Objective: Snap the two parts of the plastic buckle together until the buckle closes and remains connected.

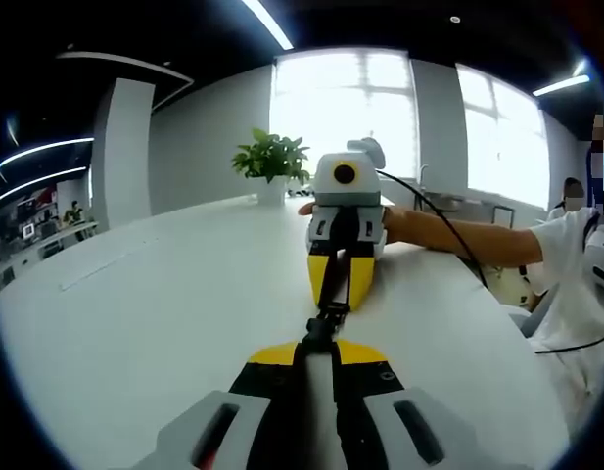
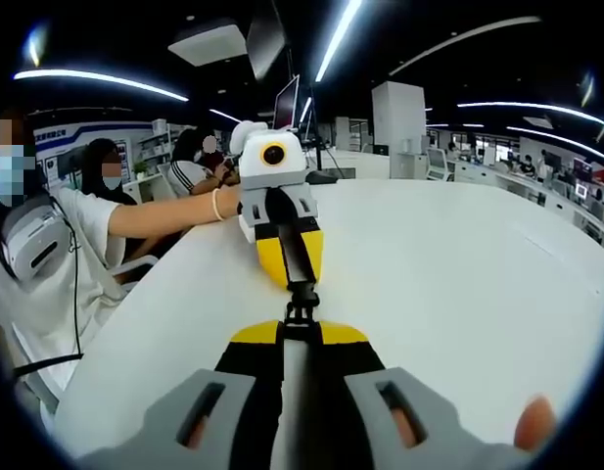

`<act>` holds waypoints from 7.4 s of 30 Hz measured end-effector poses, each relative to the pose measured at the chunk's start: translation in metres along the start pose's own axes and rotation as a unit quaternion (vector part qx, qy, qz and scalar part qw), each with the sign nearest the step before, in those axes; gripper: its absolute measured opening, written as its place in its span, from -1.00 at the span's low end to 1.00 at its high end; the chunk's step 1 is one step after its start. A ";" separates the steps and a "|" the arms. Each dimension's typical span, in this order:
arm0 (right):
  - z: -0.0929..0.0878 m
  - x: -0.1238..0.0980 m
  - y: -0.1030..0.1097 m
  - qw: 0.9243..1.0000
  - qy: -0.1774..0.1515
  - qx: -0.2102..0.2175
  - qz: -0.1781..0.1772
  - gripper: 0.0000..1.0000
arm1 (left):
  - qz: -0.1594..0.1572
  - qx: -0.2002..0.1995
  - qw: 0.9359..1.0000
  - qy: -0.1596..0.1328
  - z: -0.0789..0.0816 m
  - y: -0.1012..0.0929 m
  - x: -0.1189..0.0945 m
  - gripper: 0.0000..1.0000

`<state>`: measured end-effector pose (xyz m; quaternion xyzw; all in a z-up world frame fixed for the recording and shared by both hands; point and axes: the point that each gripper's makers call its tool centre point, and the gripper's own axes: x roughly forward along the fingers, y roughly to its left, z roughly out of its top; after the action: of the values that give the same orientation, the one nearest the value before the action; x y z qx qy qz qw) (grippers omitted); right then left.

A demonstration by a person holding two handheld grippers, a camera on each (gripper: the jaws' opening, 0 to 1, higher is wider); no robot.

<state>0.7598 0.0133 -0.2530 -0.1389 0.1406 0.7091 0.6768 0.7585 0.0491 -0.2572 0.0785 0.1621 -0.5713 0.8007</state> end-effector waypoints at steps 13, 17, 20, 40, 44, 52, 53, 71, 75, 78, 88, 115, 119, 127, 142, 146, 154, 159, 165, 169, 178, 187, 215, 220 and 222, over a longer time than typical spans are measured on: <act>-0.001 -0.001 -0.001 1.000 0.003 -0.006 -0.002 -0.77 | -0.008 0.003 1.000 0.002 -0.002 -0.003 -0.001 -0.79; 0.000 0.001 0.002 1.000 0.005 -0.014 0.003 -0.77 | -0.014 0.005 1.000 0.003 -0.002 -0.007 -0.001 -0.79; 0.000 0.001 0.004 1.000 0.007 -0.019 0.007 -0.77 | -0.017 0.007 1.000 0.004 -0.002 -0.007 0.000 -0.79; 0.005 0.010 0.013 0.999 0.018 -0.029 0.007 -0.81 | -0.010 -0.001 1.000 0.008 -0.001 -0.020 0.005 -0.82; 0.004 0.011 0.013 0.999 0.016 -0.030 0.002 -0.82 | 0.001 0.000 1.000 0.007 -0.001 -0.020 0.005 -0.83; 0.007 0.014 0.011 0.999 0.010 -0.031 0.003 -0.80 | -0.009 0.003 1.000 0.009 -0.004 -0.021 0.006 -0.81; 0.007 0.013 0.012 1.000 0.005 -0.022 0.004 -0.79 | -0.010 0.005 1.000 0.007 -0.004 -0.021 0.007 -0.80; 0.003 0.007 0.006 1.000 0.011 -0.022 -0.007 -0.69 | 0.021 0.049 0.999 -0.006 0.004 -0.007 0.010 -0.38; 0.004 0.007 0.004 0.999 0.014 -0.036 -0.011 -0.74 | 0.034 0.045 0.998 -0.006 0.004 -0.001 0.008 -0.32; 0.004 0.007 0.002 0.999 0.015 -0.040 -0.012 -0.76 | 0.049 0.047 0.998 -0.006 0.005 0.003 0.006 -0.32; 0.008 0.012 -0.007 0.999 0.008 -0.036 -0.013 -0.76 | 0.075 0.040 0.996 -0.020 0.012 0.016 -0.002 -0.29; -0.002 -0.003 -0.104 0.998 0.012 -0.002 -0.066 -0.76 | 0.140 -0.016 0.988 -0.054 0.019 0.040 -0.016 -0.37; 0.003 0.005 -0.112 0.998 0.014 0.005 -0.066 -0.76 | 0.133 -0.015 0.990 -0.042 0.015 0.035 -0.011 -0.35; 0.005 0.013 -0.129 0.997 0.039 0.004 -0.065 -0.76 | 0.127 -0.009 0.991 -0.036 0.010 0.020 -0.011 -0.31; 0.023 0.023 -0.136 0.997 0.017 0.037 -0.070 -0.63 | 0.120 -0.024 0.991 -0.061 0.018 0.017 -0.015 -0.32; 0.027 0.019 -0.131 0.996 0.003 0.045 -0.072 -0.56 | 0.121 -0.021 0.991 -0.056 0.017 0.018 -0.014 -0.32; 0.035 0.016 -0.097 0.995 -0.016 0.057 -0.078 -0.31 | 0.127 -0.015 0.991 -0.050 0.015 0.022 -0.014 -0.30; 0.042 0.008 -0.067 0.991 -0.016 0.067 -0.112 -0.02 | 0.129 -0.012 0.991 -0.042 0.011 0.023 -0.014 -0.28; 0.043 -0.009 -0.034 0.986 -0.028 0.071 -0.146 0.21 | 0.128 0.017 0.992 -0.016 0.002 0.019 -0.009 -0.23; 0.028 -0.031 -0.015 0.981 0.006 0.041 -0.191 0.39 | 0.128 0.026 0.991 -0.013 0.002 0.018 -0.010 -0.22; 0.039 -0.063 0.025 0.970 -0.051 0.032 -0.235 0.71 | 0.130 0.027 0.991 -0.019 0.008 0.018 -0.017 -0.02; 0.064 -0.082 0.057 0.958 -0.084 -0.017 -0.274 0.85 | 0.211 0.104 0.970 -0.068 0.048 -0.012 -0.045 0.01; 0.022 -0.150 0.095 0.868 -0.069 0.151 -0.467 1.00 | 0.397 -0.077 0.908 -0.110 0.026 -0.076 -0.151 0.64; 0.008 -0.156 0.099 0.857 -0.065 0.149 -0.490 1.00 | 0.399 -0.091 0.906 -0.107 0.018 -0.078 -0.155 0.71; 0.004 -0.155 0.098 0.854 -0.064 0.150 -0.494 1.00 | 0.404 -0.091 0.904 -0.103 0.016 -0.079 -0.155 0.71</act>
<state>0.6685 -0.1322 -0.1878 -0.0413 0.1147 0.2588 0.9582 0.6413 0.1554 -0.1836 0.0048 0.0838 -0.1869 0.9788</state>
